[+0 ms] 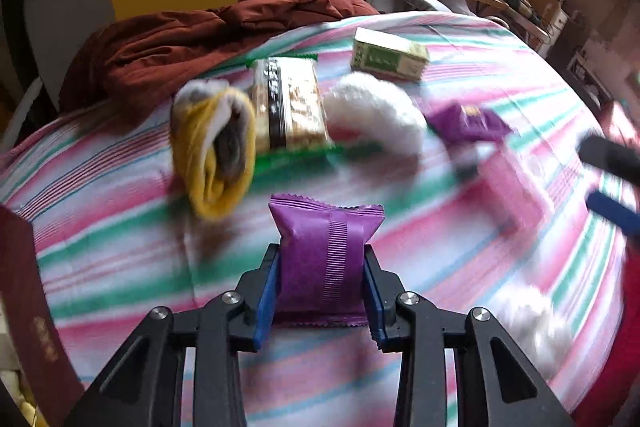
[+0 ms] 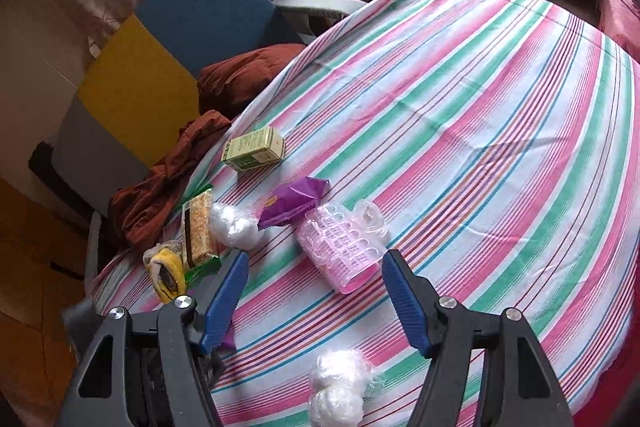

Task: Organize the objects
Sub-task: 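Grasp the purple packet with the left tool while the right tool grasps the plastic-wrapped ball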

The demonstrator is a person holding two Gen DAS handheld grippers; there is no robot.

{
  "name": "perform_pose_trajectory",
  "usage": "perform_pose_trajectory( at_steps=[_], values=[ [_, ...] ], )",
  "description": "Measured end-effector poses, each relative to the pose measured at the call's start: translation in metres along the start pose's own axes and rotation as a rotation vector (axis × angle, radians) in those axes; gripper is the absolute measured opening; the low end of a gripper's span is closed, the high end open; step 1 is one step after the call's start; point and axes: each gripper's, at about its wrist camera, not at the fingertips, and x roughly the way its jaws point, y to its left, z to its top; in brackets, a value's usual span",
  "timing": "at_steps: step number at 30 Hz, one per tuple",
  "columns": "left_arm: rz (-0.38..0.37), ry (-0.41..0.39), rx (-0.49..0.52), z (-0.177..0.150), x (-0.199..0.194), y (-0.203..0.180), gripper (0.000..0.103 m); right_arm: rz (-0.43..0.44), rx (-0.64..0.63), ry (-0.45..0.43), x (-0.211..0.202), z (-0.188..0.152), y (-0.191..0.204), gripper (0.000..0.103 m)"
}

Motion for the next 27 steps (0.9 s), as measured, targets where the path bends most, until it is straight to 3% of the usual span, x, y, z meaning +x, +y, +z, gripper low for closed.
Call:
perform_pose_trajectory(
  at_steps=[7,14,22,25,27],
  values=[
    [-0.017,0.018,-0.018,-0.047,-0.030,0.003,0.038,-0.045,-0.072,0.168,0.029,-0.013,0.010,0.070],
    [-0.020,0.017,-0.024,-0.077,-0.049,0.003,0.038,-0.100,-0.160,0.235,0.043,-0.028,0.021,0.070],
    [-0.052,0.021,-0.011,-0.087,-0.056,0.005,0.037,-0.158,-0.214,0.294,0.033,-0.047,0.025,0.069],
    [-0.070,0.008,0.001,-0.095,-0.065,0.002,0.037,-0.178,-0.225,0.339,0.040,-0.056,0.021,0.058],
    [-0.074,-0.016,0.016,-0.102,-0.075,-0.001,0.037,-0.187,-0.261,0.358,0.044,-0.061,0.019,0.040]
  ],
)
